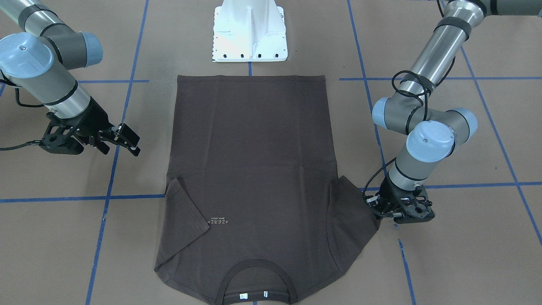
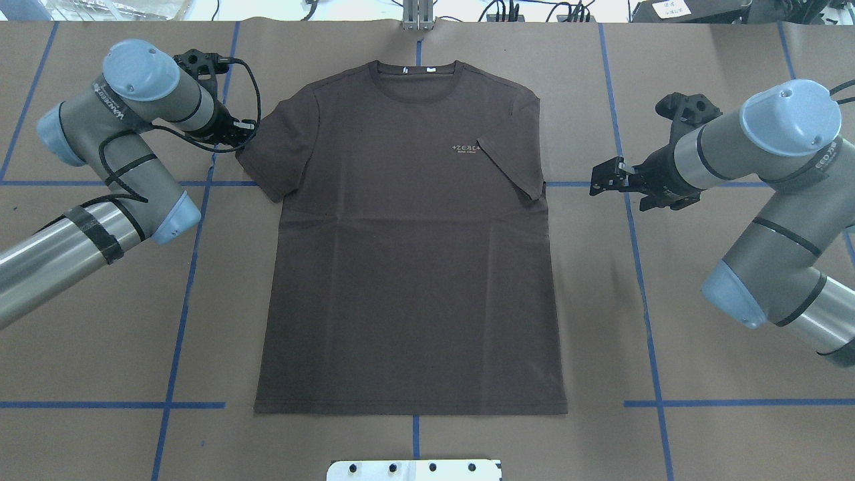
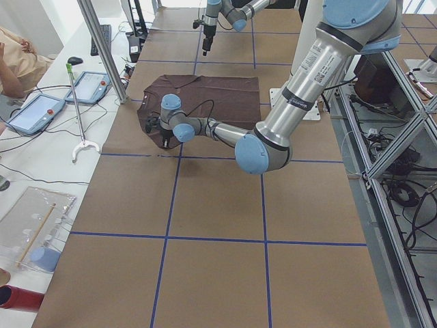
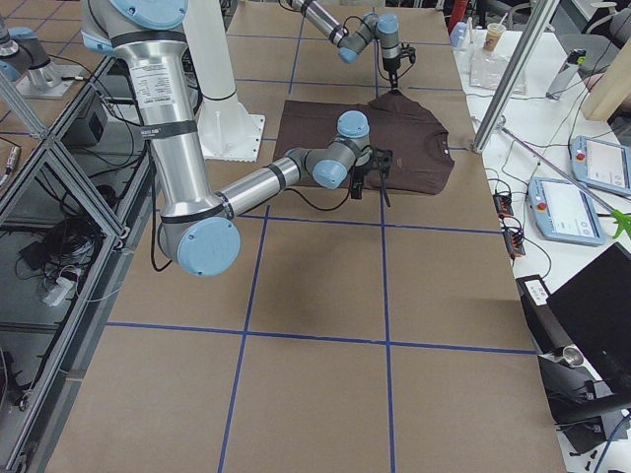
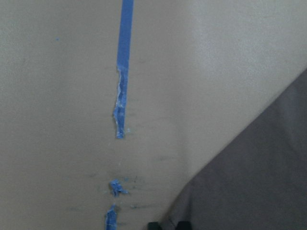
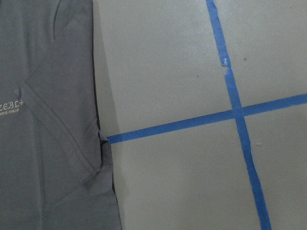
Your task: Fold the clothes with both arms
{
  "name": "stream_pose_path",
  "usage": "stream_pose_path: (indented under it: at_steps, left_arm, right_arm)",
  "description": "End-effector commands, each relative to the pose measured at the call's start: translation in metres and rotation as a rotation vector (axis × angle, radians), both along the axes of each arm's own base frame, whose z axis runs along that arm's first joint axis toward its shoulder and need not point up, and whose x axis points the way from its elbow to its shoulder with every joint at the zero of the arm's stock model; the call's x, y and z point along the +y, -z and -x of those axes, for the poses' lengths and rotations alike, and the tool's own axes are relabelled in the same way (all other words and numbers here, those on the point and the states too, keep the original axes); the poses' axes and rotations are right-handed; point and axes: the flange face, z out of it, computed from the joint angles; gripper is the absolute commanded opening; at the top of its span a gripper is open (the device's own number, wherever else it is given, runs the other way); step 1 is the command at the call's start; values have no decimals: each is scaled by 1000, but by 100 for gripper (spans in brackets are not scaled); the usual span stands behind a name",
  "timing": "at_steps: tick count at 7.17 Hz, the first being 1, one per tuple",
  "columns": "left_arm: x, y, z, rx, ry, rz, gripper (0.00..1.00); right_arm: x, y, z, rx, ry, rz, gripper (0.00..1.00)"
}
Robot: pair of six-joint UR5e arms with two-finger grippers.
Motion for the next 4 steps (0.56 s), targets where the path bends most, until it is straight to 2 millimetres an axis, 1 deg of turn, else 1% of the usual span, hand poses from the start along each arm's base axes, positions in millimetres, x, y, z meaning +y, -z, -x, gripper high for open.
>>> stream_pose_path:
  at_steps: [1,2,4]
  left_arm:
    - [-5,38,-5,34,0,-25,0]
    - [-10,64,-9,57,6,-40,0]
    - [-15,127,-22,153,44,20,0]
  right_arm:
    - [0,0,0,-1,-1,1,100]
    - [0,1,0,-2,-1,0,100]
    - [0,2,0,-3,-3,1,100]
